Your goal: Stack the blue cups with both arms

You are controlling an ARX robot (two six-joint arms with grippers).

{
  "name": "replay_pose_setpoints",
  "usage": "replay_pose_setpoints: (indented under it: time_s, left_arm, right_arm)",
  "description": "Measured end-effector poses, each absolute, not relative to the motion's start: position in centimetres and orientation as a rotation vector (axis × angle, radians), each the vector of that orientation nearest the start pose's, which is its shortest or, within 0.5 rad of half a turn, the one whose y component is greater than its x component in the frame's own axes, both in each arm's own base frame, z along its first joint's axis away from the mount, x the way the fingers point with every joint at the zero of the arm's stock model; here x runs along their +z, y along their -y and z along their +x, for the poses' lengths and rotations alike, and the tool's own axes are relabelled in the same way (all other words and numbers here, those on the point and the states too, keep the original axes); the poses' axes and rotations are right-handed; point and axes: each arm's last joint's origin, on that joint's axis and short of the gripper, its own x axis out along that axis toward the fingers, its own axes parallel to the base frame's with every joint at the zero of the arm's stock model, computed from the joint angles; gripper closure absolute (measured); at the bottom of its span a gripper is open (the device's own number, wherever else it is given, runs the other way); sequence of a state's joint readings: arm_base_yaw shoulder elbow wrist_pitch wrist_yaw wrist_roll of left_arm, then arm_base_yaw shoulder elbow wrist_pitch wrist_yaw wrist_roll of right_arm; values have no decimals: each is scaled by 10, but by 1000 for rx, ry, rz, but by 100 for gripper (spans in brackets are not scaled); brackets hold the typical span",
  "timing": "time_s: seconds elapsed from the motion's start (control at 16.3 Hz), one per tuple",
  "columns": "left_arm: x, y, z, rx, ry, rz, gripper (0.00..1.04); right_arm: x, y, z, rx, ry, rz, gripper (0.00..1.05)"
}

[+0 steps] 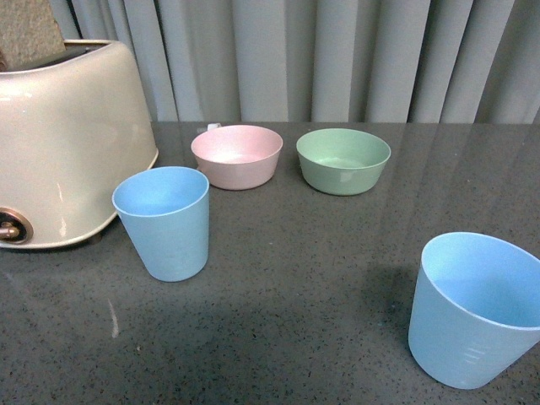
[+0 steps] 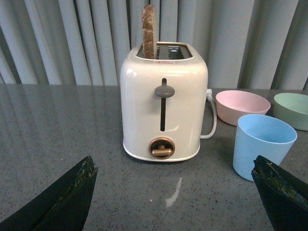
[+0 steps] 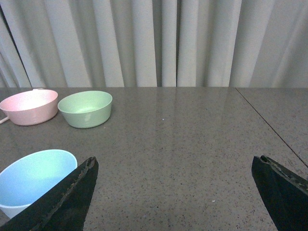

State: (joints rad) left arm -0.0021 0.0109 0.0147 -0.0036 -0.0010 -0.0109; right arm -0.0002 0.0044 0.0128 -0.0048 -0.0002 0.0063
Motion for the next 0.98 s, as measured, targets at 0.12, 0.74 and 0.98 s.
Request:
replay_pose_setpoints:
  time_s: [0.12,0.74,0.98]
  left_arm:
    - [167,0,97,-1,0,-11,7]
    - [167,0,97,-2,0,-11,7]
    - [167,0,97,-2,0,-11,7]
  right_arm:
    - [167,0,97,0,4,6,7]
    - [167,0,97,0,4,6,7]
    - [167,0,97,0,4,6,7]
